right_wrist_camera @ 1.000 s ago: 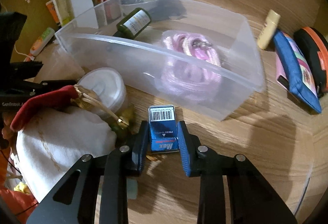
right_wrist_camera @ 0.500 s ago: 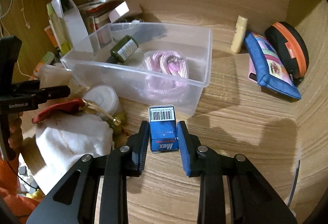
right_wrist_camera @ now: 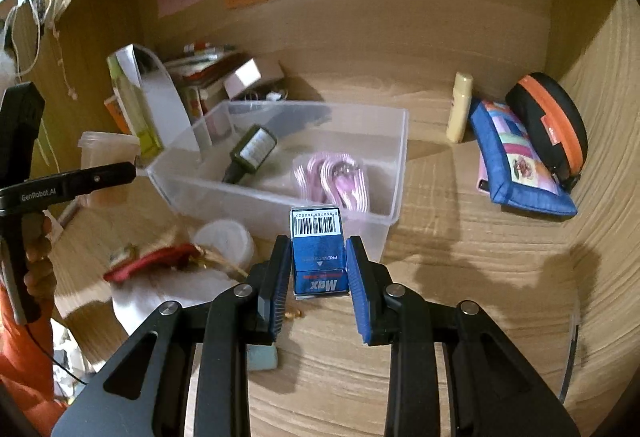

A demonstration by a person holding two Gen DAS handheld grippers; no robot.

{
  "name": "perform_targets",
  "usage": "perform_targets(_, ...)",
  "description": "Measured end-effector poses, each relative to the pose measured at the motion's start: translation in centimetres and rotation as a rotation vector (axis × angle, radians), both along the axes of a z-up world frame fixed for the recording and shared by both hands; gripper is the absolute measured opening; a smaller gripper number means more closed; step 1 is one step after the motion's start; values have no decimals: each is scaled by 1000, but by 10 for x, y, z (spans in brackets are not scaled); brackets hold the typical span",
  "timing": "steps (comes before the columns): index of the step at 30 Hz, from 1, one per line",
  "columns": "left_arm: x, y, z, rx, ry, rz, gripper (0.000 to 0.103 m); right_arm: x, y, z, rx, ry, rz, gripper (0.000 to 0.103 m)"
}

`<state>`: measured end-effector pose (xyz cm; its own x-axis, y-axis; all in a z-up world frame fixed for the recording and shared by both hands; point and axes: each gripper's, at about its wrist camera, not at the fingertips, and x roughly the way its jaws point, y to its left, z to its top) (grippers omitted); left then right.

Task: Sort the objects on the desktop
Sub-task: 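Carry the cup and card box into the clear box and release both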

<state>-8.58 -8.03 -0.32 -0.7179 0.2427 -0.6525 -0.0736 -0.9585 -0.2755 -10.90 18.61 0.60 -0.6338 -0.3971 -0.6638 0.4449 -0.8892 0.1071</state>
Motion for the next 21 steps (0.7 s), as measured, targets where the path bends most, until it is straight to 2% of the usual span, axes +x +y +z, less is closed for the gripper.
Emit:
perform_targets(11, -22, 13, 22, -39, 67, -14, 57, -28, -1, 12, -57, 23, -35, 25)
perform_targets(21, -71, 29, -1, -77, -2, -41, 57, -66, -21, 3, -13, -5, -30, 25)
